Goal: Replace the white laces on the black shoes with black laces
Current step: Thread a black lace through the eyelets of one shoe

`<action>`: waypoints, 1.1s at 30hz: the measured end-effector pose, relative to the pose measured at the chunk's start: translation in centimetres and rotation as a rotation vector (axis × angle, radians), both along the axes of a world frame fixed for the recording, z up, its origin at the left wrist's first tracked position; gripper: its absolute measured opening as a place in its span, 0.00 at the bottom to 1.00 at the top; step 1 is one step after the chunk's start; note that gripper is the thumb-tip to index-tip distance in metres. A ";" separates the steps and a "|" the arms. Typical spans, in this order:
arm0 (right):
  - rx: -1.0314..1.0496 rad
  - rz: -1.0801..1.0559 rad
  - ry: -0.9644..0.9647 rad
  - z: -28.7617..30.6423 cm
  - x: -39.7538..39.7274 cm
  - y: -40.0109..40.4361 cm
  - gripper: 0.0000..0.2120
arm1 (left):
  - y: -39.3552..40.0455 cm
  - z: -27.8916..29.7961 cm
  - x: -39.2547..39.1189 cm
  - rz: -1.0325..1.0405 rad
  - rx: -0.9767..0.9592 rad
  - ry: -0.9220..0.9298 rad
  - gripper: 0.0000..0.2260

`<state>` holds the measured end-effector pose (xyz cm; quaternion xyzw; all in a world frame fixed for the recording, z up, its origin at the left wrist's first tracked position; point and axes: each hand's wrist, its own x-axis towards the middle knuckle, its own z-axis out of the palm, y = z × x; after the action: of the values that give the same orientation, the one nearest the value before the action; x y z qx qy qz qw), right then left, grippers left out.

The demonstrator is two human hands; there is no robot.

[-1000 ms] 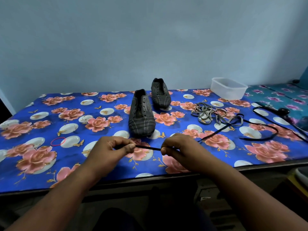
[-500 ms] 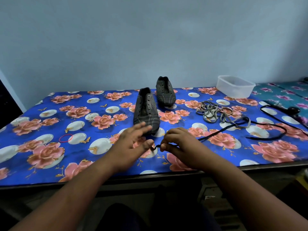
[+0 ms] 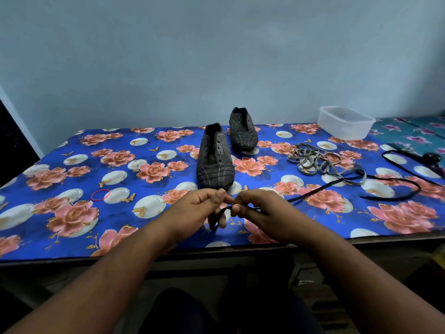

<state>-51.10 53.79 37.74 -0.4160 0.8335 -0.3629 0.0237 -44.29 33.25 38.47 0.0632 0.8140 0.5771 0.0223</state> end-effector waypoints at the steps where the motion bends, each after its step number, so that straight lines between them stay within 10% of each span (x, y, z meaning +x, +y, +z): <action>1: 0.002 0.003 -0.010 0.1 0.1 0.0 0.07 | -0.1 0.1 0.0 -0.019 -0.054 0.013 0.14; 13: 0.035 -0.046 -0.056 0.3 -0.2 1.5 0.09 | -3.4 0.2 0.0 0.115 -0.343 0.201 0.06; 24: 0.032 -0.040 -0.078 0.1 -0.4 1.0 0.08 | -3.0 -0.5 0.0 0.118 -0.680 0.285 0.33; 33: 0.043 0.001 -0.076 0.5 0.2 0.8 0.10 | -1.3 -1.2 -1.1 0.002 -0.523 0.304 0.17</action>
<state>-50.93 54.55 38.28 -0.4017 0.8394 -0.3603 0.0644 -45.41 31.97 37.25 0.1402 0.9290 0.3318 -0.0845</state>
